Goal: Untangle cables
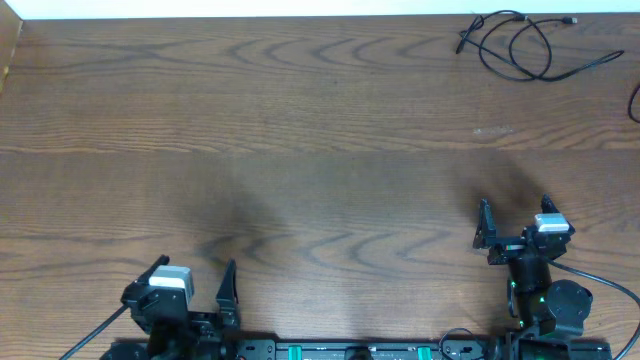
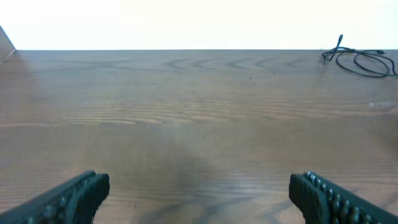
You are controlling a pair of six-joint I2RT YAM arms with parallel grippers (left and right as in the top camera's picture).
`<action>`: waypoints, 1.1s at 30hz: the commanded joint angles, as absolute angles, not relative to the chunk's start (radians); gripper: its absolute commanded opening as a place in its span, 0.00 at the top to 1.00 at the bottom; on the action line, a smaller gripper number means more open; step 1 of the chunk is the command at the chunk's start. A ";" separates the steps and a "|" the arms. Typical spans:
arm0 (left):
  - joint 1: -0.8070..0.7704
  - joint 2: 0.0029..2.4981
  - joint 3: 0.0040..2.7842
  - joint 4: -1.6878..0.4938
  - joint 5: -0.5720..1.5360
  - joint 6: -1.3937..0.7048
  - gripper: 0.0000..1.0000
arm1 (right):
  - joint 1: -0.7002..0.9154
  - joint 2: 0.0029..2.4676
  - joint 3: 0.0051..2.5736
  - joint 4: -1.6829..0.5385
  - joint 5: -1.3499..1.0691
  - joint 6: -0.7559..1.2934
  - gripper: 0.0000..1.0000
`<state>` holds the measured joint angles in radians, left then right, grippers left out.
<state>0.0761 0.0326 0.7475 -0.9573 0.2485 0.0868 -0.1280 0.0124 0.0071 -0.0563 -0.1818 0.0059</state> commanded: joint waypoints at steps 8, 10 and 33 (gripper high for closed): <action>0.031 0.002 0.575 -0.772 0.250 0.101 0.00 | -0.133 0.006 0.006 -0.063 -0.167 -0.009 0.01; 0.026 0.002 0.540 -0.736 0.250 0.101 0.00 | -0.133 0.006 0.006 -0.063 -0.167 -0.009 0.01; 0.009 0.002 0.159 -0.273 0.250 0.101 0.00 | -0.133 0.006 0.006 -0.063 -0.167 -0.009 0.01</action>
<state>0.0116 0.0093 0.1955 -0.3099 0.2485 0.0868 -0.1280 0.0124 0.0071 -0.0566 -0.1814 0.0055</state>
